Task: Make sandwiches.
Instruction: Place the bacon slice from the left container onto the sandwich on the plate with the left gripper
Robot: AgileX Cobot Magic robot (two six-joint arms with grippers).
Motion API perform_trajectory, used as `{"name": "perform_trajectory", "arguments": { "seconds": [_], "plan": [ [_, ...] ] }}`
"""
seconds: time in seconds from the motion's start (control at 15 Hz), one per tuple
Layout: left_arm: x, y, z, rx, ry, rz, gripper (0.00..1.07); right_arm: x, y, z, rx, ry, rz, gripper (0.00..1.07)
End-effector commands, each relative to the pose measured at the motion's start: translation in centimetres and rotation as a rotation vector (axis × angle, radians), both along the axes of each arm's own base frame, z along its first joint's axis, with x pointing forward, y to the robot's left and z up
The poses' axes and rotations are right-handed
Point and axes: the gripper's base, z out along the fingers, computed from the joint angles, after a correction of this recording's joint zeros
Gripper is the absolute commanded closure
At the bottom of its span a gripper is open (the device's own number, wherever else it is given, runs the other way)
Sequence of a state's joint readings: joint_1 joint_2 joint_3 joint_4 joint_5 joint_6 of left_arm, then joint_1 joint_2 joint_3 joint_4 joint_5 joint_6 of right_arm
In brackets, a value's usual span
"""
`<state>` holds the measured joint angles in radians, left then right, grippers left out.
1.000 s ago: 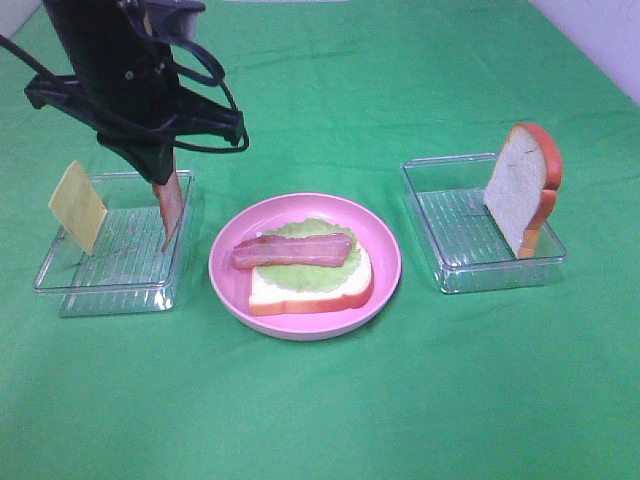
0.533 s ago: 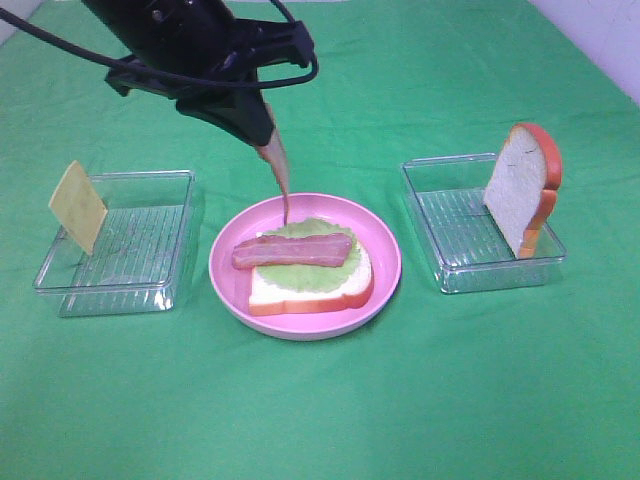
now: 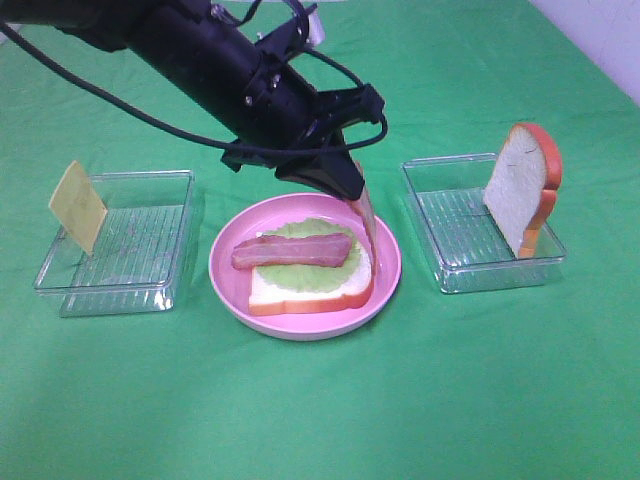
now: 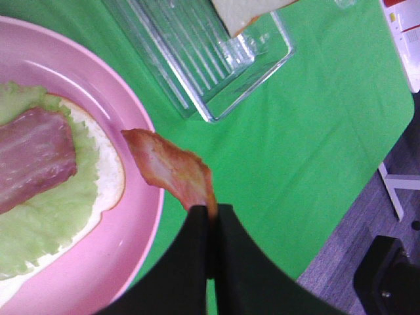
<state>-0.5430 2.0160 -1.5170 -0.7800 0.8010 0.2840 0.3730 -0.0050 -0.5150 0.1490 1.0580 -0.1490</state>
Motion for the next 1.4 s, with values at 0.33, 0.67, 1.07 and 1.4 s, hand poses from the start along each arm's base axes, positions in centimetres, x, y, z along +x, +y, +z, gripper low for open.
{"name": "perform_trajectory", "arguments": {
  "seconds": [0.33,0.67,1.07,1.4],
  "plan": [
    [0.8,1.8,-3.3,0.286,-0.016,0.005,1.07,-0.2,-0.1,-0.1,0.006,-0.011,-0.001,0.32],
    [1.4,3.1,-3.6,0.423,-0.047,0.093,1.07,-0.2,-0.1,-0.1,0.006,-0.011,-0.001,0.32],
    [1.9,2.7,-3.6,0.373,-0.083,0.130,0.95,-0.2,-0.1,-0.1,0.006,-0.011,-0.001,0.32],
    [2.1,3.0,-3.4,0.399,-0.131,0.117,0.48,-0.2,-0.1,-0.1,0.006,-0.011,-0.001,0.32]
  ]
}}
